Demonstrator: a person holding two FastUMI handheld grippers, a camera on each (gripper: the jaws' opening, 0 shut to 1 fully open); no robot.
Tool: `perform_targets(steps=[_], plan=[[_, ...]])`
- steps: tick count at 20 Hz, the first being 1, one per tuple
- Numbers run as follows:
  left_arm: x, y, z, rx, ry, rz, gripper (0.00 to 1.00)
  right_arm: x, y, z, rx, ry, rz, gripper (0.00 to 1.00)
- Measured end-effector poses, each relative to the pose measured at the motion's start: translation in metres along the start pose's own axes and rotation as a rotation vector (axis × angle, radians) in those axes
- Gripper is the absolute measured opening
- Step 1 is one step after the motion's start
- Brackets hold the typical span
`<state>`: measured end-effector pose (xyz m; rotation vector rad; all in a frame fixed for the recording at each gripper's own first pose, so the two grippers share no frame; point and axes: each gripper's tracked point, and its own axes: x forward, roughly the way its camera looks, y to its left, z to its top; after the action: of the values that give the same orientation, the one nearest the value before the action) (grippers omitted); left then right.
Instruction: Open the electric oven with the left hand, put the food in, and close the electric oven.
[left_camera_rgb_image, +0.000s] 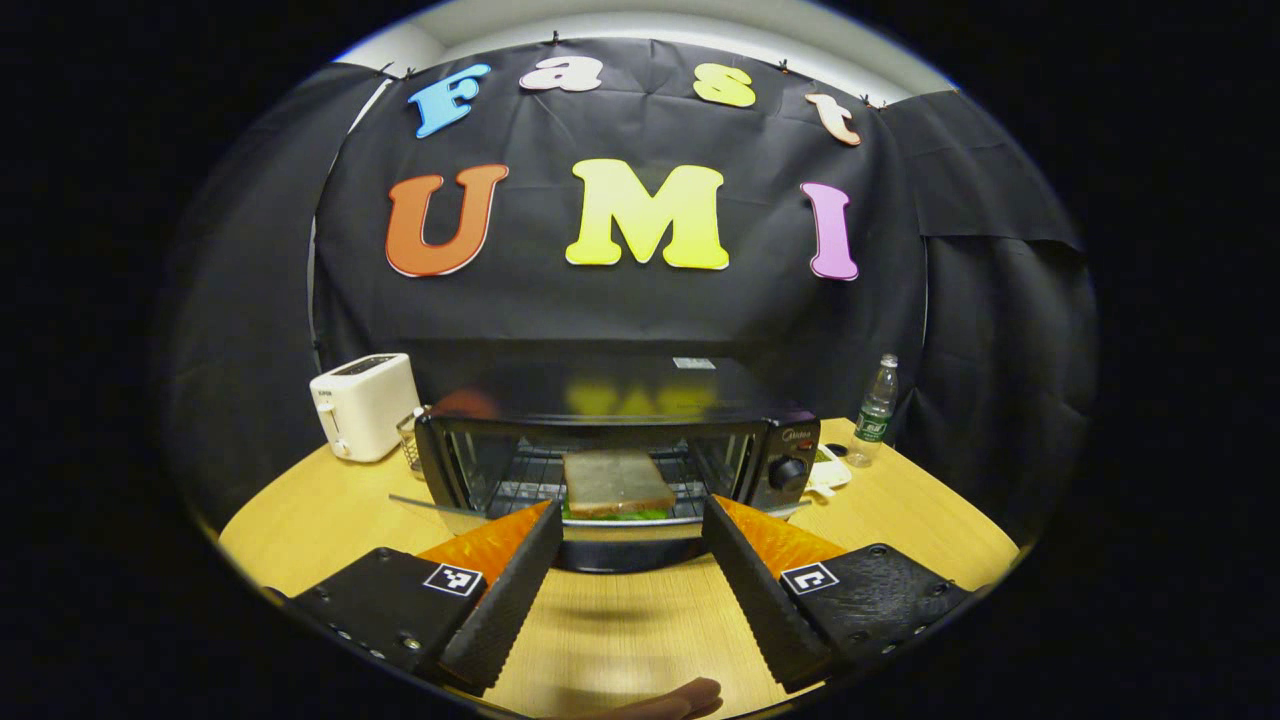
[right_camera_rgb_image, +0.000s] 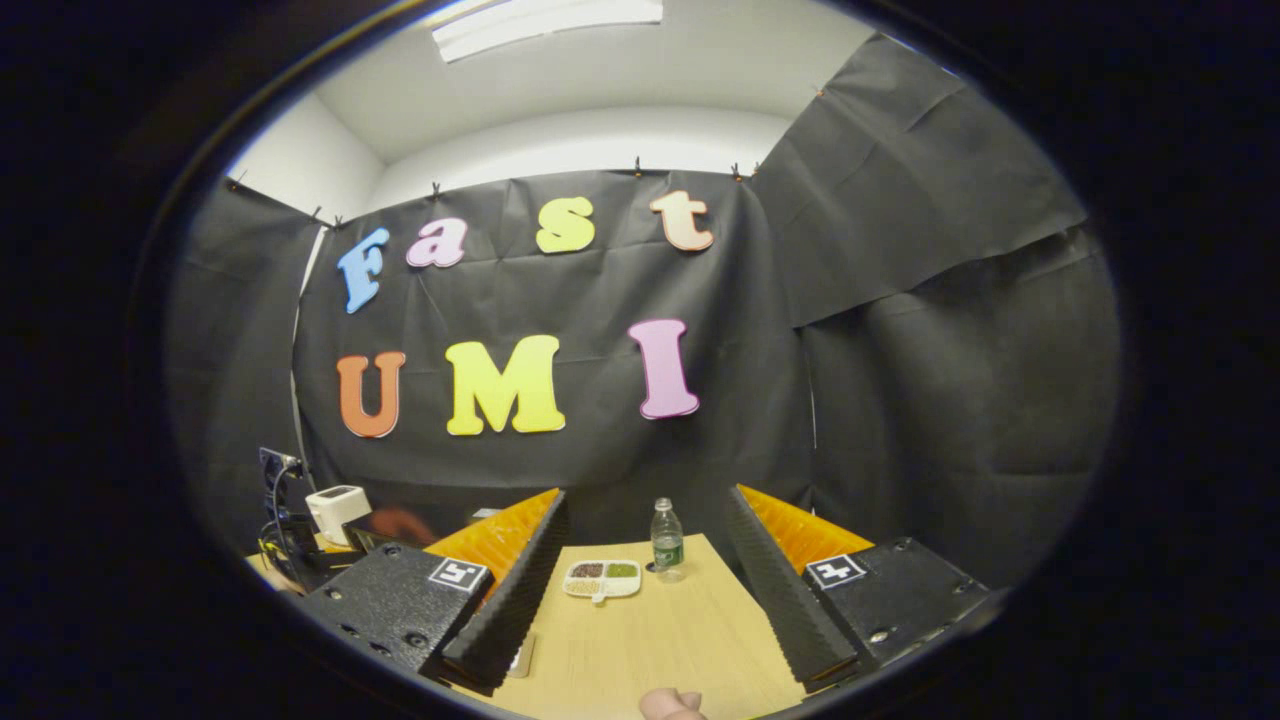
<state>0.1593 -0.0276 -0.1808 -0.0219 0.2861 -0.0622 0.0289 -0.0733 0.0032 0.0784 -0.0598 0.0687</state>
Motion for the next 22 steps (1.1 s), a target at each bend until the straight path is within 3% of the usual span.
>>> perform_targets(steps=[1,2,3,4,7,8,10,13,14,20,21,22], plan=[[0.002,0.003,0.003,0.022,-0.022,0.011,0.94,0.000,0.001,0.001,0.002,-0.001,0.002,0.96],[0.003,0.003,-0.001,0.029,-0.010,0.014,0.87,0.000,0.001,0.000,0.002,0.000,0.001,0.96],[0.004,0.003,-0.002,0.032,-0.002,0.020,0.87,0.000,0.001,0.001,0.004,0.000,0.002,0.96],[0.003,0.005,-0.004,0.036,0.004,0.030,0.95,-0.001,0.003,0.001,0.006,0.000,0.005,0.96],[-0.016,0.002,-0.003,0.036,0.013,0.051,0.94,-0.001,0.004,0.001,0.003,-0.003,0.011,0.96],[-0.023,-0.004,-0.001,0.032,0.011,0.036,0.87,-0.001,0.005,0.000,0.003,-0.004,0.013,0.96],[-0.029,-0.017,0.000,0.024,-0.012,-0.010,0.92,0.001,0.009,-0.003,0.006,0.003,0.022,0.96],[-0.022,-0.005,-0.015,0.039,0.043,0.033,0.91,0.003,0.013,-0.009,0.020,0.021,0.036,0.96],[-0.019,0.002,-0.007,0.061,0.005,0.050,0.96,0.004,0.015,-0.011,0.025,0.028,0.042,0.96],[0.008,-0.002,-0.003,0.042,-0.048,0.031,0.95,0.002,0.014,-0.011,0.024,0.024,0.039,0.96],[0.001,-0.003,0.012,0.052,-0.098,0.032,0.85,0.002,0.015,-0.010,0.025,0.026,0.041,0.96],[0.011,0.001,0.014,0.062,-0.107,0.030,0.96,0.001,0.015,-0.011,0.024,0.028,0.042,0.96]])
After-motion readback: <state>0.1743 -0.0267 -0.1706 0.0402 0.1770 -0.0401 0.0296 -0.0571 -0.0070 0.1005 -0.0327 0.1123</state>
